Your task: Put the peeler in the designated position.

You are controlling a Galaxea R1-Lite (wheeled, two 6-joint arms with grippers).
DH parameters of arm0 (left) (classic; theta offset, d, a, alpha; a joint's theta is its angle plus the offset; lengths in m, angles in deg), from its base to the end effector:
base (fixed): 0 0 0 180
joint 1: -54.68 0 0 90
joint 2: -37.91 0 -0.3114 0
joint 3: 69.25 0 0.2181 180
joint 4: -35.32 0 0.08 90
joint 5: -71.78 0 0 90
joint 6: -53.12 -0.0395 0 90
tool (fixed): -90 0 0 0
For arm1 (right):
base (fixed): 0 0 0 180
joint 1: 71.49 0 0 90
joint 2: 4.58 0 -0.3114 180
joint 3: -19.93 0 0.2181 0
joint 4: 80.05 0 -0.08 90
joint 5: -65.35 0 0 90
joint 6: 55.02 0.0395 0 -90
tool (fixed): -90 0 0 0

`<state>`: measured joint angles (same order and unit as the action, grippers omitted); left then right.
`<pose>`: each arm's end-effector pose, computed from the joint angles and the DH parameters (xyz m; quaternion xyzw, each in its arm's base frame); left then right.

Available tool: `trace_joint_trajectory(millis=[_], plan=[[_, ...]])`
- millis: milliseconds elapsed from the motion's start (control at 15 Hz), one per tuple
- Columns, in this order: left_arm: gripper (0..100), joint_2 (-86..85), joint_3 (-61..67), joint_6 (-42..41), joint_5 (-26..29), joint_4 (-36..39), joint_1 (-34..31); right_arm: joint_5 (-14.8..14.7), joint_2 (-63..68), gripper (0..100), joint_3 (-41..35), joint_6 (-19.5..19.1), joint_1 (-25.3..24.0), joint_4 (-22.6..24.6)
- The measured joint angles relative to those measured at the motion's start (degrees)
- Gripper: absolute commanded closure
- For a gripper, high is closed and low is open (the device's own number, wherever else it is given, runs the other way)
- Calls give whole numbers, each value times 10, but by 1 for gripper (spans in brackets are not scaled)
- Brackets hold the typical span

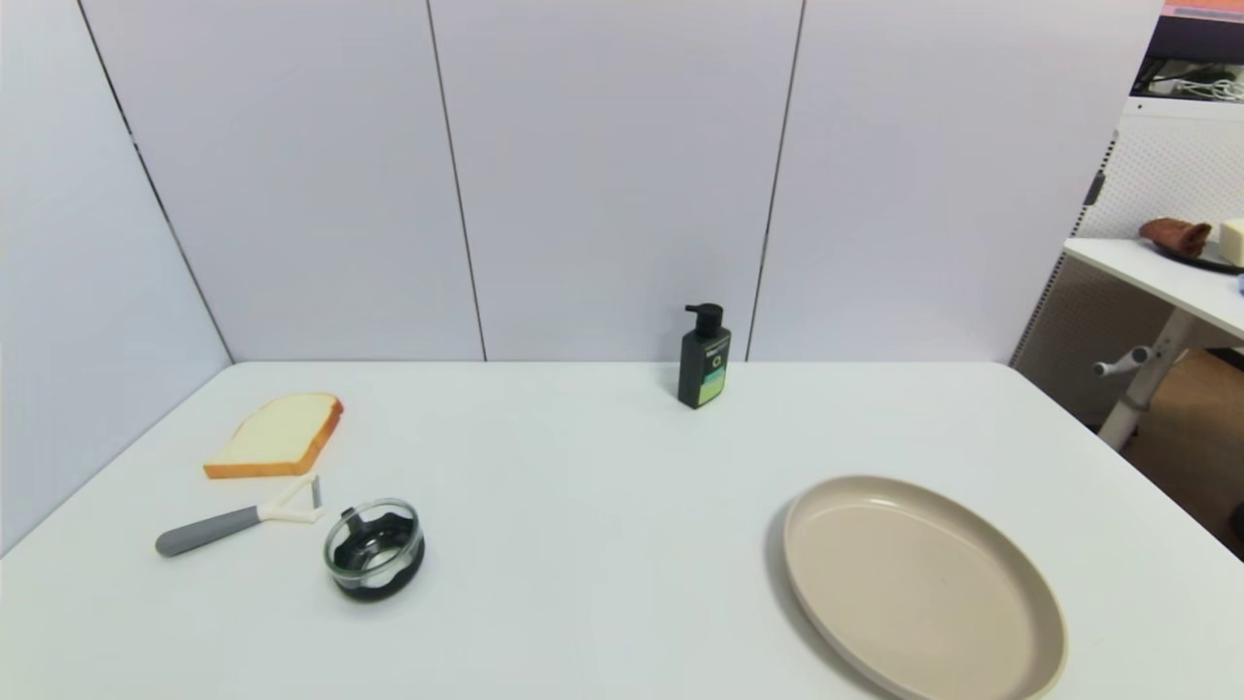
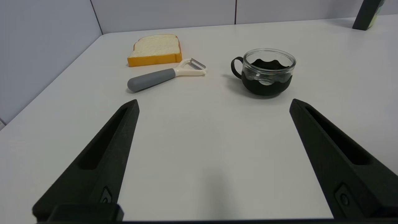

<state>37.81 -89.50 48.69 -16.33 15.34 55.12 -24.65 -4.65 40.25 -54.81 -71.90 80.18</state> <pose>0.0126 -0.0014 0.0761 0.0387 -0.0040 -0.0202 0.9990 0.0125 0.0001 0.0769 0.0019 -0.0054 0.0036 1.0000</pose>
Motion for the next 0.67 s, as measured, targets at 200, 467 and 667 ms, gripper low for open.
trace_joint_trajectory(millis=[200, 467, 667], plan=[[0, 0, 0, 0, 0, 0, 0, 0, 0, 0, 0, 0, 0, 0], [0, 0, 0, 0, 0, 0, 0, 0, 0, 0, 0, 0, 0, 0], [0, 0, 0, 0, 0, 0, 0, 0, 0, 0, 0, 1, 0, 0]])
